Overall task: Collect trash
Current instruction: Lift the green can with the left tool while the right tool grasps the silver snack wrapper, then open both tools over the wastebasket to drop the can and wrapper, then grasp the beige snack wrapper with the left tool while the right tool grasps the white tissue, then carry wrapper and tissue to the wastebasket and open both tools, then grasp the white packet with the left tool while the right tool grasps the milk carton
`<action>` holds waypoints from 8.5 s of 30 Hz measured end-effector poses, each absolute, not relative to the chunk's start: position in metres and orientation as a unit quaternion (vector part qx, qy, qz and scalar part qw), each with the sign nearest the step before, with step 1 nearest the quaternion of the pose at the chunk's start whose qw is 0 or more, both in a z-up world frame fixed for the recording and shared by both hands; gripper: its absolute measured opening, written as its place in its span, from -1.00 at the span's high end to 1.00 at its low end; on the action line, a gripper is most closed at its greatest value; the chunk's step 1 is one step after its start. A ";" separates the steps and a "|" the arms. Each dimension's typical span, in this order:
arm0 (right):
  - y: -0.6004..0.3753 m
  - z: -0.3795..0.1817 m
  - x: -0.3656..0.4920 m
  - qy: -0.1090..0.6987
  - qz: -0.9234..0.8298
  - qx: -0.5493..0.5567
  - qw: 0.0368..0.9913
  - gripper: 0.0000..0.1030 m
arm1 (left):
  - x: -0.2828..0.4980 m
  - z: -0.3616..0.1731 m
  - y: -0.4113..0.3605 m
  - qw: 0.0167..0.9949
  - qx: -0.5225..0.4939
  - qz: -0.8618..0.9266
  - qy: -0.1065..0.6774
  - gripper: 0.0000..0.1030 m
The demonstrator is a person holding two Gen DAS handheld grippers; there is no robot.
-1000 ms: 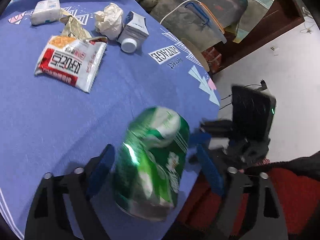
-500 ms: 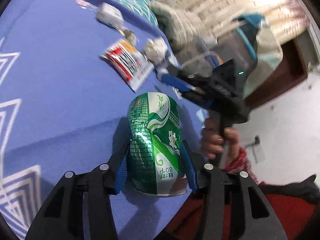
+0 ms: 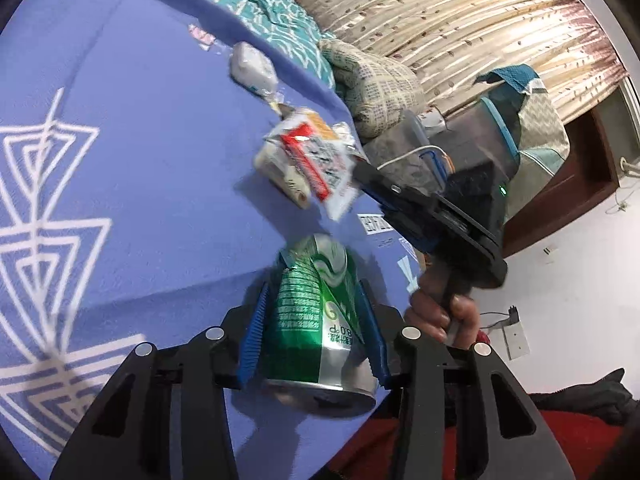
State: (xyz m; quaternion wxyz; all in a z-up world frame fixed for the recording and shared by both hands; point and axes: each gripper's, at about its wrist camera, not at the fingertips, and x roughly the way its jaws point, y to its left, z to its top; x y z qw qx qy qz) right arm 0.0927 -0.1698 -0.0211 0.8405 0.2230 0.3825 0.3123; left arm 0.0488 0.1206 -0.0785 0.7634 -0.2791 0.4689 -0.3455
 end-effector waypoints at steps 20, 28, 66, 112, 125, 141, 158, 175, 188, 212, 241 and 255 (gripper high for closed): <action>-0.350 -0.065 -0.015 0.336 0.186 0.346 0.856 0.77 | 0.107 -0.060 0.004 0.759 -0.210 -0.366 0.496 -0.62; -0.292 -0.069 -0.006 0.348 0.258 0.334 0.837 0.77 | 0.073 -0.044 0.081 0.787 -0.235 -0.258 0.509 -0.70; -0.506 -0.078 -0.012 0.227 0.050 0.428 0.873 0.77 | 0.184 -0.015 -0.233 0.659 -0.128 -0.496 0.550 0.77; -0.396 -0.062 0.051 0.287 0.031 0.347 0.892 -0.11 | 0.141 -0.029 -0.073 0.828 -0.056 -0.355 0.430 -0.34; -0.262 -0.020 0.153 0.349 0.149 0.225 0.897 -0.24 | 0.208 -0.083 -0.005 0.836 -0.074 -0.246 0.485 -0.52; -0.144 -0.037 0.234 0.434 0.225 0.012 0.872 0.22 | 0.171 -0.091 0.029 0.840 -0.096 -0.243 0.476 0.32; -0.266 -0.067 0.045 0.379 0.149 0.134 0.904 0.22 | 0.066 -0.094 -0.014 0.809 -0.048 -0.329 0.485 0.31; -0.322 -0.087 -0.008 0.362 0.071 0.170 0.914 -0.50 | 0.058 -0.092 -0.108 0.814 0.050 -0.321 0.481 -0.60; -0.334 -0.094 -0.024 0.343 0.071 0.156 0.924 -0.05 | 0.066 -0.089 -0.133 0.812 0.058 -0.335 0.475 0.42; -0.569 -0.078 0.017 0.260 -0.110 0.323 0.903 0.01 | 0.188 -0.038 -0.374 0.733 0.053 -0.498 0.461 0.46; -0.494 -0.044 0.007 0.228 -0.064 0.327 0.915 -0.38 | 0.158 -0.017 -0.301 0.802 0.044 -0.451 0.390 -0.38; -0.335 -0.066 0.082 0.356 0.084 0.296 0.882 -0.40 | 0.269 -0.032 -0.002 0.891 -0.070 -0.111 0.436 -0.74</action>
